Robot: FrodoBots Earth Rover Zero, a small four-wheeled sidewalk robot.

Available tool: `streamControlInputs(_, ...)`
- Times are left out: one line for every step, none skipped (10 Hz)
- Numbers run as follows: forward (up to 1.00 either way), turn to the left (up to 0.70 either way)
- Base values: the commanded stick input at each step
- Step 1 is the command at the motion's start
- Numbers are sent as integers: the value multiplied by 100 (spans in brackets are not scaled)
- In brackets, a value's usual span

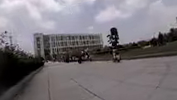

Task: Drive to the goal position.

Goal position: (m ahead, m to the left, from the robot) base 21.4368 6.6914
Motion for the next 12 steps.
streamControlInputs(60, 0)
streamControlInputs(60, 0)
streamControlInputs(60, 0)
streamControlInputs(60, 0)
streamControlInputs(60, 0)
streamControlInputs(60, 0)
streamControlInputs(60, 0)
streamControlInputs(60, 0)
streamControlInputs(60, 0)
streamControlInputs(60, 0)
streamControlInputs(60, 0)
streamControlInputs(60, 0)
